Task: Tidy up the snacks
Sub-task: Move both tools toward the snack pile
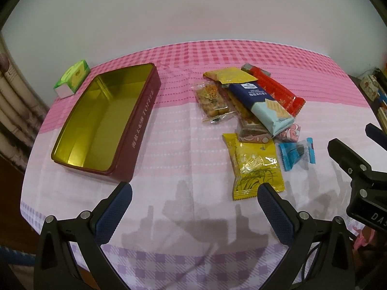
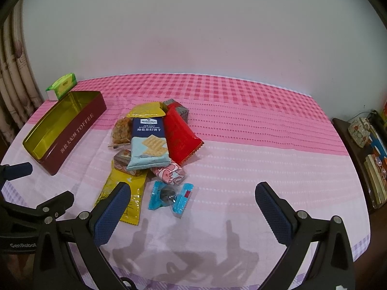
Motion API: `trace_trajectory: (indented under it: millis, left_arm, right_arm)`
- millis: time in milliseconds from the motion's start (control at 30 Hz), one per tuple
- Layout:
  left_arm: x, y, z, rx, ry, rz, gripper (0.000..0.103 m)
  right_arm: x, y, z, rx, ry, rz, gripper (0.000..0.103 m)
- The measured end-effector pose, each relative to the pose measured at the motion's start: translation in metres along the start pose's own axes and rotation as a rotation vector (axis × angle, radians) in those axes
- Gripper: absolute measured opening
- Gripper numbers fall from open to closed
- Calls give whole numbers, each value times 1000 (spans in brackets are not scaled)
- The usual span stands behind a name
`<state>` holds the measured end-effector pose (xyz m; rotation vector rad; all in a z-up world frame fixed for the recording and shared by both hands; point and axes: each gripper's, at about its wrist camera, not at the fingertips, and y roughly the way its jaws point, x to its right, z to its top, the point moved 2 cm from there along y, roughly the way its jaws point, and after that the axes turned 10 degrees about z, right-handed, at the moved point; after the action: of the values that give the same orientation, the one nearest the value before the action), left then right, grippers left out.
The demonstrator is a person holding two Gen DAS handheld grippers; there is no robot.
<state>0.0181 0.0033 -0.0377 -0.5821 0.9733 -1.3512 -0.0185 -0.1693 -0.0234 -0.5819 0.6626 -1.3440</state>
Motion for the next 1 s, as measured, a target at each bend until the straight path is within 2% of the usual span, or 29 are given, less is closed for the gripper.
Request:
trace_trajectory:
  millis: [667,1000]
  left_arm:
    - [2,-1,0,-1,6,-4,103]
    - [1,0,0,-3,9,-2,103]
  right_arm:
    - [-3,1,1,-3,-1,7,100]
    - [-4,2,0,-12,-3,26,94]
